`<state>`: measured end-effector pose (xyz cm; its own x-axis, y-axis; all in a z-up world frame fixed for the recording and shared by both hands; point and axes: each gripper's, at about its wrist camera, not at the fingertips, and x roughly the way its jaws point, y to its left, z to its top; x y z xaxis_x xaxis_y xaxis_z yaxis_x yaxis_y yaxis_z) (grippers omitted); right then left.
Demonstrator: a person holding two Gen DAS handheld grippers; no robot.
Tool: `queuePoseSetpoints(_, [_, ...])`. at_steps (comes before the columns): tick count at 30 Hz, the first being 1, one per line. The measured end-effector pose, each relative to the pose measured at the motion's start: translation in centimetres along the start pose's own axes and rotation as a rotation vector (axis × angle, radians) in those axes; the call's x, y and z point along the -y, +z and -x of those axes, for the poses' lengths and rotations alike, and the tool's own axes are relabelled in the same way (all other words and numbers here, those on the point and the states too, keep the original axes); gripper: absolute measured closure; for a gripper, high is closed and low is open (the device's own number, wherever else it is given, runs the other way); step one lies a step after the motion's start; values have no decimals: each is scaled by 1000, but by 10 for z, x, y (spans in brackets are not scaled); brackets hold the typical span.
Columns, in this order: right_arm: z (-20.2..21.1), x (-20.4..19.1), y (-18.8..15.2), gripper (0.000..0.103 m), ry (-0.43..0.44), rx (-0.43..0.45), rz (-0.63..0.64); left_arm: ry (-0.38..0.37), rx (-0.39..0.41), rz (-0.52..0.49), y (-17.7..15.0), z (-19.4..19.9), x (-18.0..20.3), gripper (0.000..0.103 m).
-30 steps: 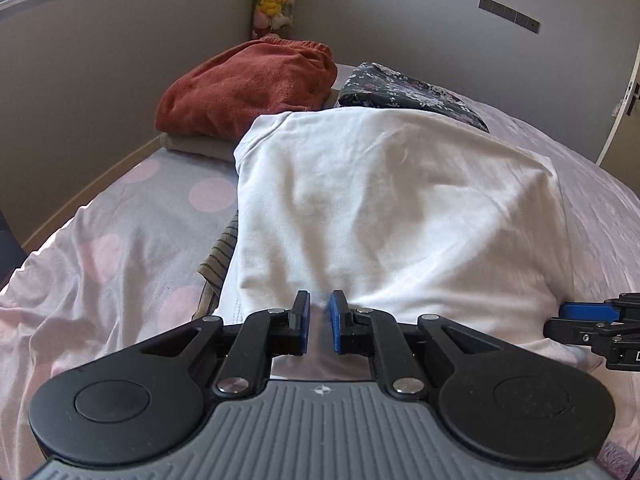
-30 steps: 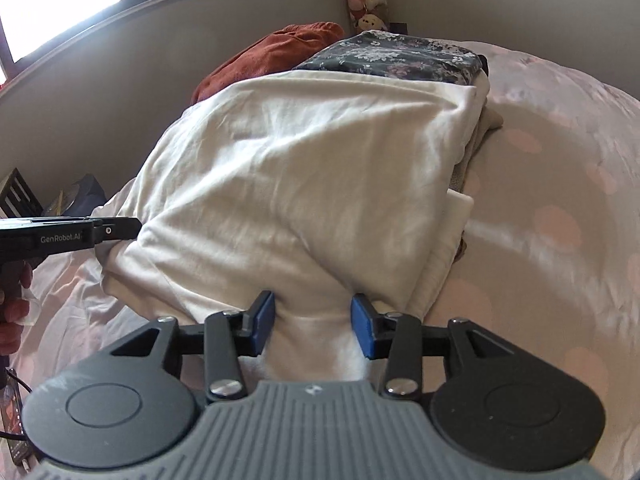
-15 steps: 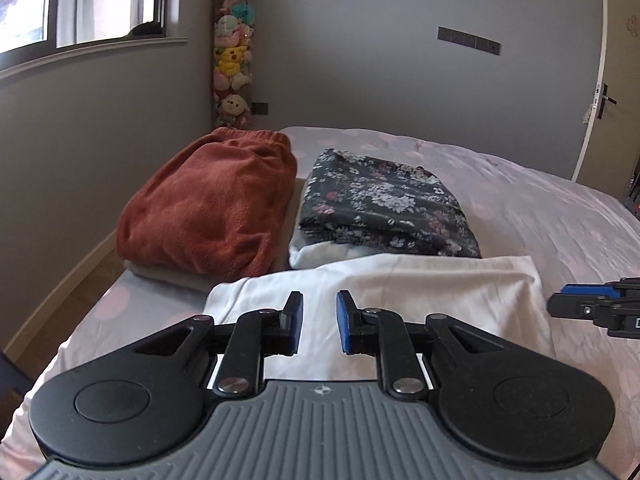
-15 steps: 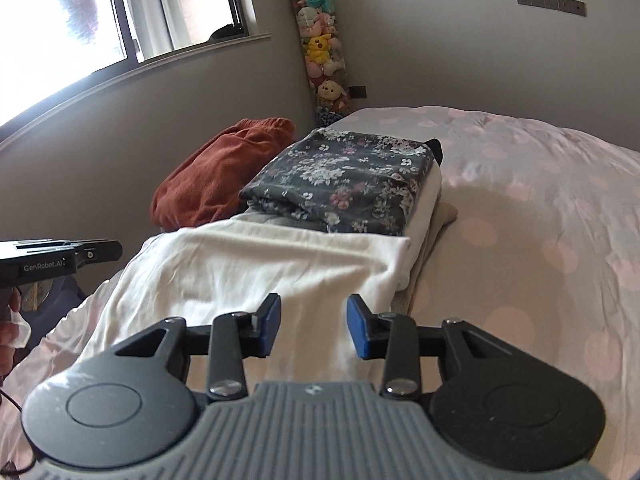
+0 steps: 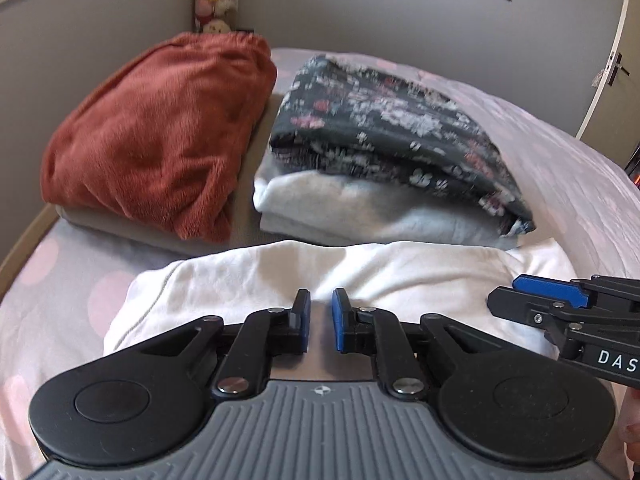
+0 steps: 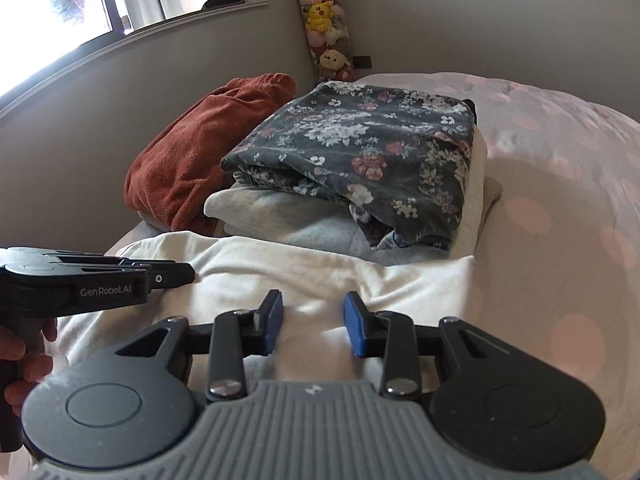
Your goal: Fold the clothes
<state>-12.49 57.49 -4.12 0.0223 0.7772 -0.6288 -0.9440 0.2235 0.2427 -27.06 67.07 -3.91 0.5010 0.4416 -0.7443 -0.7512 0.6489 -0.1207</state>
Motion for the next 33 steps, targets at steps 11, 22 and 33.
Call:
queuePoseSetpoints(11, [7, 7, 5, 66, 34, -20, -26, 13, 10, -29, 5, 10, 4, 96])
queuePoseSetpoints(22, [82, -22, -23, 63, 60, 7, 31, 18, 62, -83, -34, 89, 23, 89])
queuePoseSetpoints(33, [99, -19, -33, 52, 50, -19, -43, 62, 91, -22, -47, 116, 28, 70])
